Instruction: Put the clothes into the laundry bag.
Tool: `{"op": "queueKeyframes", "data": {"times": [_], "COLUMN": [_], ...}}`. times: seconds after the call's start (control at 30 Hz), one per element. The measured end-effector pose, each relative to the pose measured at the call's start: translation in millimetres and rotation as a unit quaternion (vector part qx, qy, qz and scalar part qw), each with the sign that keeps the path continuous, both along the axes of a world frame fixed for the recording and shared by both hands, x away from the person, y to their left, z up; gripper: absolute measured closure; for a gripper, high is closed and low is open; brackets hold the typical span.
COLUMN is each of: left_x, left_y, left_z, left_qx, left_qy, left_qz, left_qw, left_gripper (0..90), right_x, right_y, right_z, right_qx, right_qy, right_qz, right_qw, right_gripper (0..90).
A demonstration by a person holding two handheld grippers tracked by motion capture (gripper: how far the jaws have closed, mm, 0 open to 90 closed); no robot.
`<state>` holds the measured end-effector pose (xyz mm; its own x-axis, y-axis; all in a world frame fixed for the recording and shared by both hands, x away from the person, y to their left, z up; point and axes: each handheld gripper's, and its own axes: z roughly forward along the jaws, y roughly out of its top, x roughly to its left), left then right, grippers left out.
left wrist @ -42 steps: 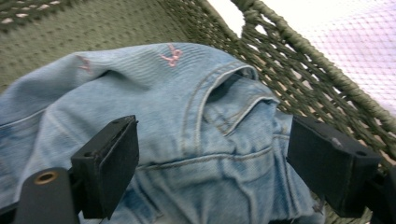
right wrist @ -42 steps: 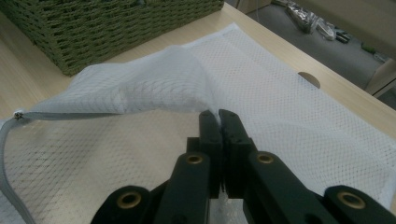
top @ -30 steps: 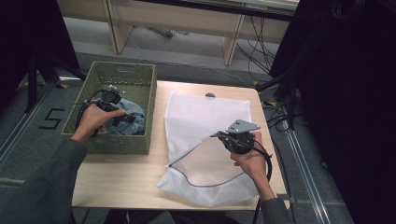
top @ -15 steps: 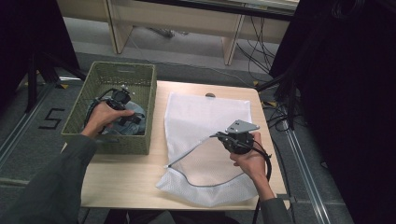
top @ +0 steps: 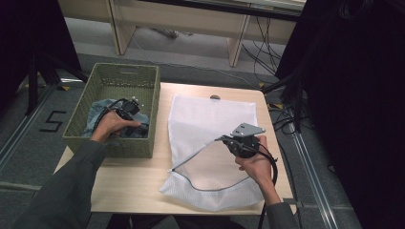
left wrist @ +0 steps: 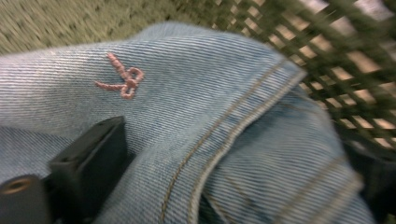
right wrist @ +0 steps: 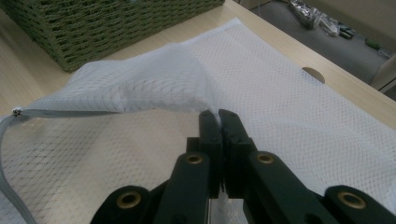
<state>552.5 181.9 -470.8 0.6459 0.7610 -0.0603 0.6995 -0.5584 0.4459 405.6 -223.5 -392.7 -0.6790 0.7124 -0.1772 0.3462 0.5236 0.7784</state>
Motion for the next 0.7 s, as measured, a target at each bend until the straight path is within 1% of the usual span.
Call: {"op": "queueKeyframes", "data": {"times": [0.03,0.07,0.1,0.13,0.17,0.2,0.23,0.27,0.3,0.33,0.37,0.4,0.43,0.47,0.5,0.53,0.57,0.6,0.67,0.7], "left_x": [0.0,0.1,0.7,1.2,1.3,2.2,2.4,2.6,4.8,5.1,5.2,6.6,7.5,8.7,10.0,11.1,11.8,12.2,12.3,12.8], "left_y": [0.0,-0.1,0.6,0.5,0.1,1.5,2.5,3.2,7.0,9.5,10.8,13.2,14.8,16.2,17.3,18.0,17.0,16.7,16.3,15.8], "left_z": [0.0,-6.5,-7.2,-8.0,-8.3,-6.7,-6.3,-6.1,-2.8,-0.7,0.5,2.6,4.2,5.6,6.4,6.7,5.9,5.6,5.9,5.2], "left_qx": [0.0,0.008,0.02,0.025,0.025,0.033,0.026,0.014,0.027,0.037,0.043,0.047,0.05,0.047,0.045,0.046,0.039,0.035,0.033,0.022], "left_qy": [0.0,0.006,0.011,0.01,0.01,0.016,0.015,0.009,-0.007,-0.039,-0.058,-0.077,-0.085,-0.091,-0.094,-0.088,-0.079,-0.069,-0.066,-0.056], "left_qz": [0.0,-0.006,-0.015,-0.016,-0.013,-0.023,-0.014,0.007,0.018,0.05,0.068,0.087,0.097,0.108,0.116,0.118,0.119,0.116,0.119,0.12], "left_qw": [1.0,0.9999,0.9996,0.9995,0.9995,0.9991,0.9995,0.9998,0.9994,0.9973,0.995,0.9922,0.9904,0.9889,0.9877,0.988,0.989,0.9902,0.9902,0.9909], "left_gripper": [3.3,3.2,6.9,12.2,16.5,22.7,29.7,35.8,43.5,53.1,59.6,61.7,63.6,64.5,64.7,64.4,63.1,59.9,51.5,46.1], "right_x": [0.0,0.3,0.3,0.5,0.7,0.3,0.6,0.4,0.3,0.3,0.2,0.2,1.4,0.8,0.8,1.1,1.2,1.1,0.9,2.0], "right_y": [0.1,0.4,0.4,0.4,0.1,0.6,-0.4,-0.6,-0.5,-0.8,-0.4,-0.9,-1.6,-1.4,-1.5,-1.8,-1.6,-2.1,-1.8,-2.4], "right_z": [-0.1,-0.6,-0.7,-0.8,-1.0,-0.9,-0.4,-0.1,-0.4,0.0,-0.2,0.0,-0.2,-0.2,0.0,0.0,-0.1,-0.4,-1.4,-1.8], "right_qx": [0.0,0.002,0.002,0.002,-0.001,0.002,-0.004,-0.003,-0.002,-0.002,0.004,0.003,-0.002,0.003,0.003,0.001,0.002,0.001,0.003,0.003], "right_qy": [0.0,-0.002,-0.003,-0.004,-0.004,-0.002,-0.005,-0.002,-0.005,-0.004,0.002,0.003,-0.005,0.0,0.0,-0.004,-0.004,-0.004,-0.007,-0.009], "right_qz": [0.0,0.0,0.0,0.001,0.005,0.001,0.006,0.006,0.004,0.004,0.001,0.002,0.009,0.003,0.003,0.002,0.001,0.001,0.0,0.004], "right_qw": [1.0,1.0,1.0,1.0,1.0,1.0,1.0,1.0,1.0,1.0,1.0,1.0,0.9999,1.0,1.0,1.0,1.0,1.0,1.0,0.9999], "right_gripper": [89.3,89.3,89.3,89.3,89.3,89.3,89.3,89.3,89.3,89.3,89.3,89.3,89.3,89.3,89.3,89.3,89.3,89.3,89.3,89.3]}}
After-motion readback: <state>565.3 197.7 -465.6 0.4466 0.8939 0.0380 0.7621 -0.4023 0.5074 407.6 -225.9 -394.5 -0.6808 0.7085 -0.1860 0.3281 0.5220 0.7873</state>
